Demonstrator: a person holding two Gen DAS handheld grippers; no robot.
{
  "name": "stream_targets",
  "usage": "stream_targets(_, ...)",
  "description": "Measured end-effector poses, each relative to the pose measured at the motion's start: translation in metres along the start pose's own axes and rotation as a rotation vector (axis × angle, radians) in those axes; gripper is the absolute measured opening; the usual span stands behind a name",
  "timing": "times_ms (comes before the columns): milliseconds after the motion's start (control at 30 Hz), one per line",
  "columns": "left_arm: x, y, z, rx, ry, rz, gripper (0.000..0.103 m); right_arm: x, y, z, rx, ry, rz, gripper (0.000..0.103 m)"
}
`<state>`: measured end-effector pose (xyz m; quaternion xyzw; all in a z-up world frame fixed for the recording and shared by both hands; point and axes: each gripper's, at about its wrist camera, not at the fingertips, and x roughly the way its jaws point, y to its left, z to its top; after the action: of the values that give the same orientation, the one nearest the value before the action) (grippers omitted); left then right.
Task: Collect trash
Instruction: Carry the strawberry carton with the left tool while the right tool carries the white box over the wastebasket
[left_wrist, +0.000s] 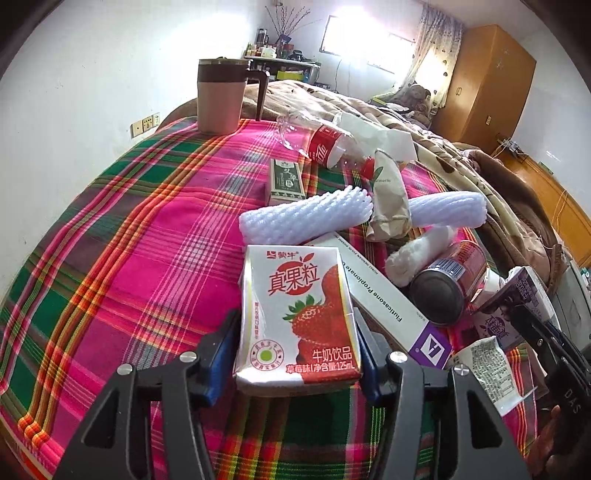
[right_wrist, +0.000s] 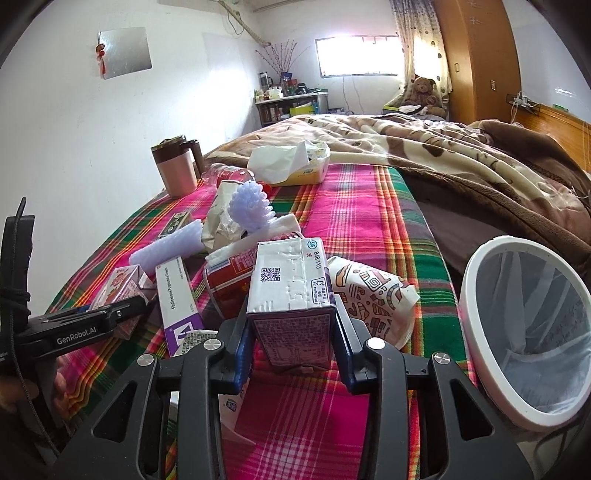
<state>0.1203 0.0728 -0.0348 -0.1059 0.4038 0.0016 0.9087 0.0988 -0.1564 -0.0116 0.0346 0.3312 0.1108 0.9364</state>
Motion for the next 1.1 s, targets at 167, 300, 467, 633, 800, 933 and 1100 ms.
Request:
stream_targets(167, -0.016, -0.008, 0.004, 0.014, -0.032, -0.015, 0.059, -0.01, -0.005, 0.002, 0.013, -0.029, 0.007, 0.039)
stream_targets(300, -0.031, -0.023, 0.006, 0.041, -0.066, -0.049, 0.059, -0.02, -0.009, 0.007, 0.027, -0.058, 0.006, 0.039)
stream_targets(467, -0.046, -0.049, 0.009, 0.097, -0.097, -0.103, 0.059, -0.034, -0.015, 0.011, 0.035, -0.094, -0.001, 0.039)
stream_targets(633, -0.054, -0.082, 0.012, 0.15, -0.115, -0.16, 0.059, -0.048, -0.029, 0.015, 0.041, -0.125, -0.033, 0.039)
stream_targets(800, -0.055, -0.114, 0.016, 0.2, -0.118, -0.214, 0.059, -0.06, -0.049, 0.017, 0.053, -0.152, -0.088, 0.039)
stream_targets(933, -0.054, -0.144, 0.015, 0.247, -0.121, -0.265, 0.059, -0.065, -0.066, 0.02, 0.077, -0.168, -0.129, 0.039)
stream_targets(1100, -0.048, -0.183, 0.011, 0.311, -0.103, -0.324, 0.059, -0.071, -0.093, 0.02, 0.12, -0.172, -0.192, 0.039)
